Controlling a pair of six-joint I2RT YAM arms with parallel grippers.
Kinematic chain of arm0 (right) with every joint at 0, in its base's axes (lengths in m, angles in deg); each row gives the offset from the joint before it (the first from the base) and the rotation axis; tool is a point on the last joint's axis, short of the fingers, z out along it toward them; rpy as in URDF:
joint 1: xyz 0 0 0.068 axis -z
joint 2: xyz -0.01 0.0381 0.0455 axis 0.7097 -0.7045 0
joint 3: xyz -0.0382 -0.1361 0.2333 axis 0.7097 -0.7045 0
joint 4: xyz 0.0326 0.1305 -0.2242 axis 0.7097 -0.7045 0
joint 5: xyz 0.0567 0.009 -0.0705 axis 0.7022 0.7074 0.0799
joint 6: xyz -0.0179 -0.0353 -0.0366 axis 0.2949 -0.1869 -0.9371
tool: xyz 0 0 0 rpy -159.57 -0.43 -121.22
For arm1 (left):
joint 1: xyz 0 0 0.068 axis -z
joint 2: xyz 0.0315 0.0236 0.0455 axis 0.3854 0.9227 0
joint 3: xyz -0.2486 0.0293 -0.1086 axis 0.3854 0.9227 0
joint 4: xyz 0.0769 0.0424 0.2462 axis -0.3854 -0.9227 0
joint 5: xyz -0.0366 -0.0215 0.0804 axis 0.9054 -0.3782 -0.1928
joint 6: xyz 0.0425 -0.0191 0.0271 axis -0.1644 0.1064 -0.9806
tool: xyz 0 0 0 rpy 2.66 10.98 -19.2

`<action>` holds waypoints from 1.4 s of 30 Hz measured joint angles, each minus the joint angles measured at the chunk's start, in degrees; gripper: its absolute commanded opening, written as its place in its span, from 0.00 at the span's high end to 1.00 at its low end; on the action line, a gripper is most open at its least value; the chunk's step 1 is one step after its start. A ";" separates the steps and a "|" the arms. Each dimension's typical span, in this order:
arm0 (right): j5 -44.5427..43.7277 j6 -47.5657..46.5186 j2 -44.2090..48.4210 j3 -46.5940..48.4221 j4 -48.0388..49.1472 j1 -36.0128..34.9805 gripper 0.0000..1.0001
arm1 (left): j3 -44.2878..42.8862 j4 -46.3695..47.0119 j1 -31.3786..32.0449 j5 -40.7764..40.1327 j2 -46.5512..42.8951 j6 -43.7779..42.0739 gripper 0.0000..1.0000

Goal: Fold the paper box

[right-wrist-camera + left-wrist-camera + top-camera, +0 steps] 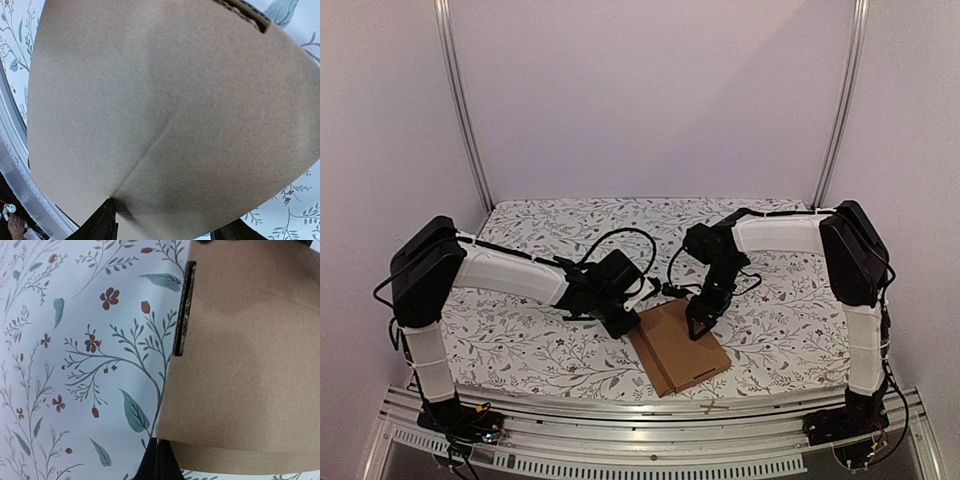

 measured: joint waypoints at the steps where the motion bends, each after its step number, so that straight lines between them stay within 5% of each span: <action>1: 0.17 0.44 0.59 -0.94 0.94 0.00 0.39 | -0.50 -0.59 0.00 -0.04 0.22 0.04 1.00; 42: 2.75 10.01 3.13 -6.01 8.81 -1.81 0.38 | -18.56 -25.75 -0.76 -1.25 8.13 2.78 1.00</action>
